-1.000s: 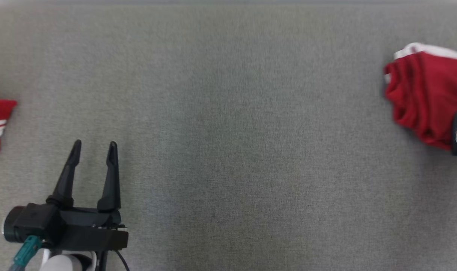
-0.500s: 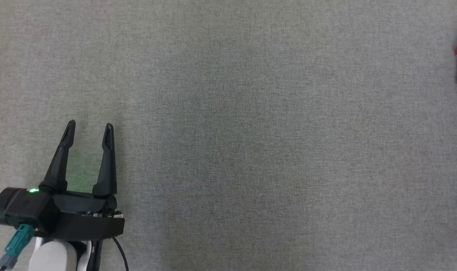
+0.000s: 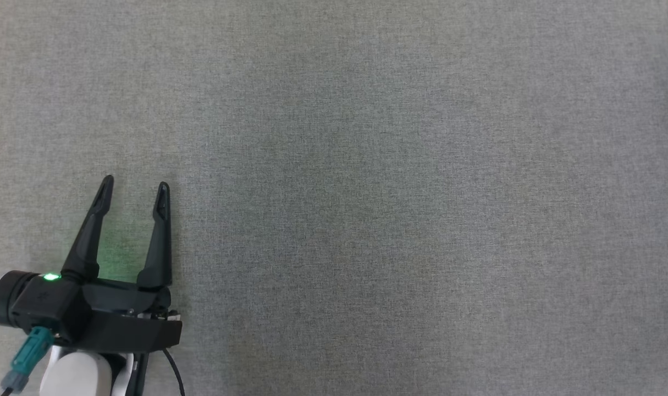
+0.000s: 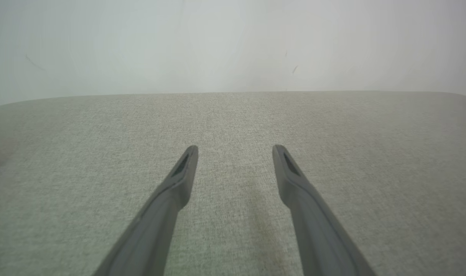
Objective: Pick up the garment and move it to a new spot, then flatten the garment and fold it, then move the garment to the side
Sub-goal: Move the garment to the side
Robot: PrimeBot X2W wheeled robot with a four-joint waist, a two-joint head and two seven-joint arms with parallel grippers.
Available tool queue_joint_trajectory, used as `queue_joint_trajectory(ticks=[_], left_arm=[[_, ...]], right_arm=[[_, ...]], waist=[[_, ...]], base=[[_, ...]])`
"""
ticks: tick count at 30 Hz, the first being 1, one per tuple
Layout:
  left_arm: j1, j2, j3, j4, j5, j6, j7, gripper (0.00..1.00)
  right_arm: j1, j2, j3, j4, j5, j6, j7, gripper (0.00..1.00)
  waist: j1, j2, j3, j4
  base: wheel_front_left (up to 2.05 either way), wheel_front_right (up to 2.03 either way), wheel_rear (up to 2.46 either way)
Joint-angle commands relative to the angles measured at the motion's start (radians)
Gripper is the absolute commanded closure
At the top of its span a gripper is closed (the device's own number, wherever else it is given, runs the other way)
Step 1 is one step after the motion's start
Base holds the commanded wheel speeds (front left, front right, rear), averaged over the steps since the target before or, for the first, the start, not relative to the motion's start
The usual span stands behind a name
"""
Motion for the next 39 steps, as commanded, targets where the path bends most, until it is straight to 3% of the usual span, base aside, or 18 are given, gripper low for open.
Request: queue_joint_trajectory(ticks=[1,4,11,16,23,27,33,39], left_arm=[[-0.010,0.004,-0.001,0.001,0.007,0.002,-0.003,0.00],[-0.012,-0.002,-0.008,0.000,0.016,0.002,-0.003,0.00],[-0.006,-0.046,0.014,-0.003,-0.002,0.002,-0.003,0.00],[0.039,-0.100,0.043,0.020,-0.057,0.002,-0.003,0.00],[0.134,-0.134,0.103,0.084,-0.037,0.003,-0.003,0.00],[0.199,-0.155,0.159,0.111,-0.019,0.014,-0.003,0.00],[0.293,-0.172,0.208,0.112,0.011,0.022,-0.003,0.00],[0.350,-0.175,0.200,0.114,0.034,0.019,-0.003,0.00]], right_arm=[[0.010,0.012,-0.012,0.003,-0.002,-0.003,-0.007,0.00],[-0.015,0.020,-0.032,0.024,-0.004,-0.003,-0.048,0.00],[-0.037,0.076,-0.038,0.110,0.101,-0.003,-0.257,0.00],[0.046,0.196,0.053,0.127,0.266,-0.003,-0.365,0.00],[0.315,0.392,0.215,-0.158,0.491,-0.003,-0.380,0.00],[0.471,0.451,0.283,-0.320,0.542,-0.003,-0.380,0.00],[0.611,0.487,0.336,-0.423,0.599,-0.003,-0.363,0.00],[0.672,0.495,0.364,-0.445,0.589,-0.003,-0.315,0.00]], waist=[[0.0000,-0.0001,-0.005,0.000],[0.0000,-0.0001,-0.021,0.004],[0.0000,-0.0001,-0.103,0.018],[0.0000,-0.0001,-0.214,0.027],[0.0000,-0.0001,-0.366,0.029],[0.0000,-0.0001,-0.440,0.028],[0.0000,-0.0001,-0.518,0.017],[0.0000,-0.0001,-0.543,0.009]], base=[[0.00,0.00,0.00],[0.00,0.00,0.00],[0.00,0.00,0.00],[0.00,0.00,0.00],[0.00,0.00,0.00],[0.00,0.00,0.00],[0.00,0.00,0.00],[0.00,0.00,0.00]])
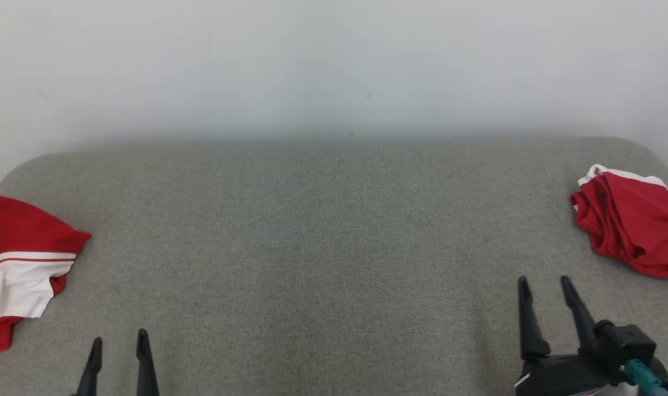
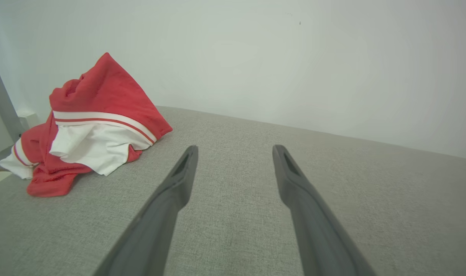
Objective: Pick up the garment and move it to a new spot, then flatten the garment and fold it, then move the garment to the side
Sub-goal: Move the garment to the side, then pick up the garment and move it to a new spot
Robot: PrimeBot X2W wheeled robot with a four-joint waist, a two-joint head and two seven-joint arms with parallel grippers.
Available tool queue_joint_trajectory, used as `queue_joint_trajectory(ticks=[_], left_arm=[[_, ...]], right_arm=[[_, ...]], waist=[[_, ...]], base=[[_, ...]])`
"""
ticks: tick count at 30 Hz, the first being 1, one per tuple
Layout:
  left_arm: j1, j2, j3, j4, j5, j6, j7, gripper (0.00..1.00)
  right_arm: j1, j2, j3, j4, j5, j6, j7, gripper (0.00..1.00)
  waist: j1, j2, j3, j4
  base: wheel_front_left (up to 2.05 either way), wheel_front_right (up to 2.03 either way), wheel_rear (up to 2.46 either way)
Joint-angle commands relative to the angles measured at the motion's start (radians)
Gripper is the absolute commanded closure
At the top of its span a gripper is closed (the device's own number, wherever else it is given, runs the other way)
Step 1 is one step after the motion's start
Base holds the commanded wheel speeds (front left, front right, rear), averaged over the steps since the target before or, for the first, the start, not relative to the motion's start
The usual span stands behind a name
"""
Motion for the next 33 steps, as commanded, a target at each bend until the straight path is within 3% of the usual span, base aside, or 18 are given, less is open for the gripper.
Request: queue_joint_trajectory(ticks=[1,13,27,33], left_arm=[[0.021,-0.004,-0.011,0.003,0.009,-0.001,-0.003,0.00],[0.027,-0.003,-0.048,0.011,0.020,-0.008,-0.003,0.00],[0.020,-0.004,-0.059,-0.007,0.032,-0.010,-0.003,0.00],[0.020,-0.004,-0.063,-0.017,0.037,-0.003,-0.003,0.00]], right_arm=[[0.022,0.003,0.018,0.003,0.005,-0.002,0.017,0.00],[0.036,0.002,0.075,0.051,0.013,-0.002,0.016,0.00],[0.040,0.002,0.065,0.041,0.021,-0.002,0.024,0.00],[0.051,0.003,0.067,0.034,0.034,-0.002,0.014,0.00]], waist=[[0.0004,0.0001,-0.027,-0.009],[0.0004,0.0001,-0.034,0.002],[0.0004,0.0001,-0.029,0.006],[0.0004,0.0001,-0.034,0.039]], base=[[0.00,0.00,0.00],[0.00,0.00,0.00],[0.00,0.00,0.00],[0.00,0.00,0.00]])
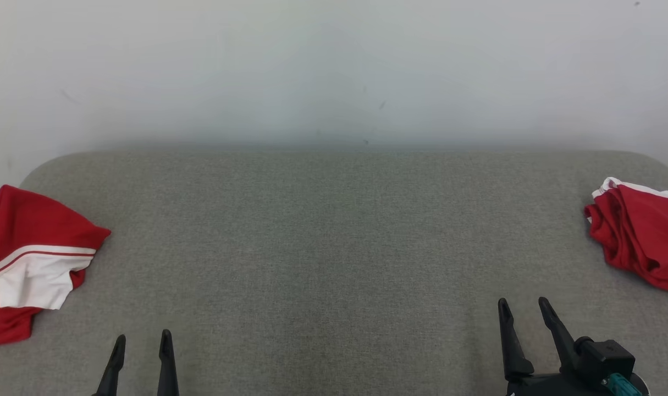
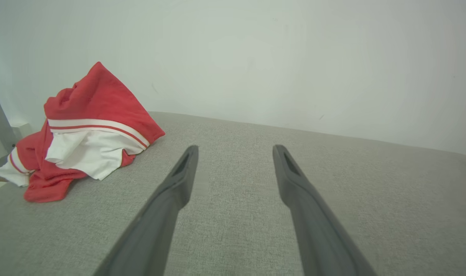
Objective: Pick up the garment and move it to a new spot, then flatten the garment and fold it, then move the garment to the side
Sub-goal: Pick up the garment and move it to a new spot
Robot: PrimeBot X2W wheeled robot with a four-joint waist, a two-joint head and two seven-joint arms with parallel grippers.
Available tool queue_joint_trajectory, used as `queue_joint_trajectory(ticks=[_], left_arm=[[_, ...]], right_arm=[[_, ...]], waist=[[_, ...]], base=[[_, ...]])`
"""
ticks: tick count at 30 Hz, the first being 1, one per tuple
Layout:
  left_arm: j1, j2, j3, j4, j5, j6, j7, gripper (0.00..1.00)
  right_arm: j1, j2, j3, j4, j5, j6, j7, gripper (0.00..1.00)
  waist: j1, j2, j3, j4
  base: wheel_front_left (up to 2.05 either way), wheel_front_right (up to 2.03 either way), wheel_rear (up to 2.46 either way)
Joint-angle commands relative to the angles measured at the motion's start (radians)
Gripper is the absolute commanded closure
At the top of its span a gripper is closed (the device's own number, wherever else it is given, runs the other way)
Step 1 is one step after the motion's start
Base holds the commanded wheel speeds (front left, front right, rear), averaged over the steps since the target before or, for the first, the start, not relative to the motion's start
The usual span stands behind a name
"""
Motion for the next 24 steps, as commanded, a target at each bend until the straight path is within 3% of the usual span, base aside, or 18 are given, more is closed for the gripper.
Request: queue_joint_trajectory(ticks=[1,8,20,24], left_arm=[[0.002,-0.001,0.000,-0.003,0.009,0.005,-0.003,0.00],[0.025,-0.001,0.018,-0.007,0.020,0.009,-0.003,0.00],[0.056,0.011,0.067,-0.005,0.039,0.001,-0.003,0.00],[0.068,0.010,0.117,-0.033,0.024,0.008,-0.003,0.00]], right_arm=[[0.015,0.001,0.003,-0.004,0.006,-0.002,-0.004,0.00],[0.008,0.001,0.045,0.023,0.042,-0.002,-0.012,0.00],[0.013,0.001,0.094,0.059,0.073,-0.002,-0.037,0.00],[-0.031,0.001,0.144,0.063,0.074,-0.002,-0.024,0.00]], waist=[[0.0000,0.0000,-0.003,0.020],[0.0000,0.0000,-0.019,0.154],[0.0000,0.0000,-0.032,0.442],[0.0000,0.0000,-0.001,0.481]], base=[[0.00,0.00,0.00],[0.00,0.00,0.00],[0.00,0.00,0.00],[0.00,0.00,0.00]])
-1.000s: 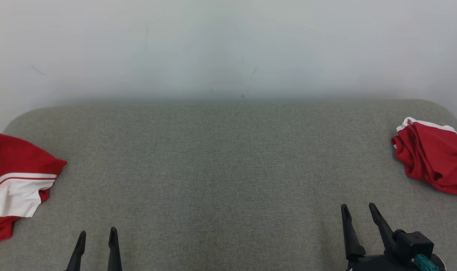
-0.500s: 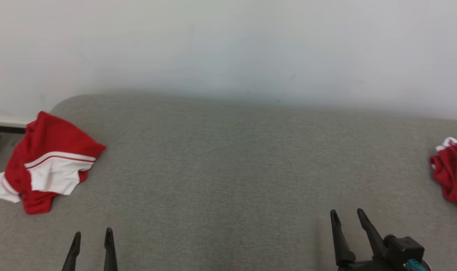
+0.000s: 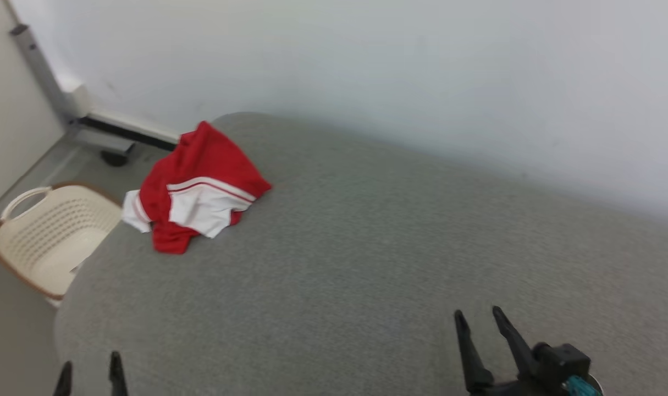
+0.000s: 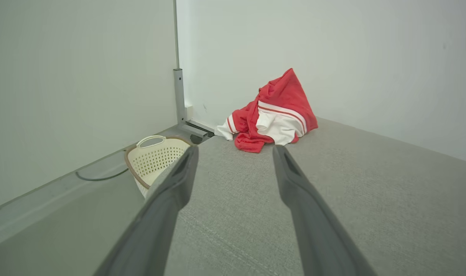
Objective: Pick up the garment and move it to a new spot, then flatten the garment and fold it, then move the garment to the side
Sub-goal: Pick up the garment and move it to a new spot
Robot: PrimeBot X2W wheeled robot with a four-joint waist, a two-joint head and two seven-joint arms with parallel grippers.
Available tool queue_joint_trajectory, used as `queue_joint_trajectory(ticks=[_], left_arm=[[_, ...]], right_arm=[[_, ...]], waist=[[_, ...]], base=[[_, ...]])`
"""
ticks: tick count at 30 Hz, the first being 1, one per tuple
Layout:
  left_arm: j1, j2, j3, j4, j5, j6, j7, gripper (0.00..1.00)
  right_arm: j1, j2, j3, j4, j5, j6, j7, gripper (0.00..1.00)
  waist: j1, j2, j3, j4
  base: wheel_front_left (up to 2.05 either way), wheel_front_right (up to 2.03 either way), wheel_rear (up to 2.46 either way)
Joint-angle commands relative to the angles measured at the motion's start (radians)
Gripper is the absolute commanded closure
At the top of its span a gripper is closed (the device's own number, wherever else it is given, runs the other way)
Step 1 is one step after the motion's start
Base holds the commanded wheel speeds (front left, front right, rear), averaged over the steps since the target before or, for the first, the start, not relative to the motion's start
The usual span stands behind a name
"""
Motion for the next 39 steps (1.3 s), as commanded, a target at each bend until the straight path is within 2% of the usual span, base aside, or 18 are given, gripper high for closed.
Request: queue_joint_trajectory(ticks=[1,13,22,26,30,33,39], left_arm=[[0.018,-0.002,0.024,-0.024,-0.008,0.010,-0.003,0.00],[0.064,-0.011,0.074,-0.086,-0.041,0.034,-0.003,0.00],[-0.039,-0.011,0.021,-0.024,-0.049,0.025,-0.003,0.00],[-0.198,0.018,-0.044,0.076,-0.046,0.007,0.023,0.00],[-0.405,0.045,-0.109,0.244,-0.094,-0.005,0.144,0.00],[-0.561,0.068,-0.134,0.360,-0.137,-0.011,0.221,0.00],[-0.827,0.126,-0.096,0.546,-0.261,-0.011,0.334,0.00]], right_arm=[[-0.036,0.000,0.028,0.002,-0.001,-0.002,0.006,0.00],[-0.125,0.000,0.111,0.057,-0.008,-0.002,0.009,0.00],[-0.116,0.000,0.097,0.060,-0.017,-0.002,0.000,0.00],[-0.102,0.000,0.076,0.041,-0.033,-0.002,0.001,0.00],[-0.095,0.000,0.061,0.005,-0.047,-0.002,0.013,0.00],[-0.111,0.000,0.086,-0.040,-0.064,-0.002,0.037,0.00],[-0.158,-0.004,0.138,-0.170,-0.132,-0.002,0.122,0.00]], waist=[[0.0001,0.0000,0.030,0.111],[0.0001,0.0000,0.071,0.132],[0.0001,0.0000,0.094,0.126],[0.0001,0.0000,0.114,0.122],[0.0001,0.0000,0.141,0.112],[0.0001,0.0000,0.194,0.056],[0.0001,0.0000,0.360,-0.079]], base=[[0.00,0.00,0.00],[0.00,0.00,0.00],[0.00,0.00,0.00],[0.00,0.00,0.00],[0.00,0.00,0.00],[0.00,0.00,0.00],[0.00,0.00,0.00]])
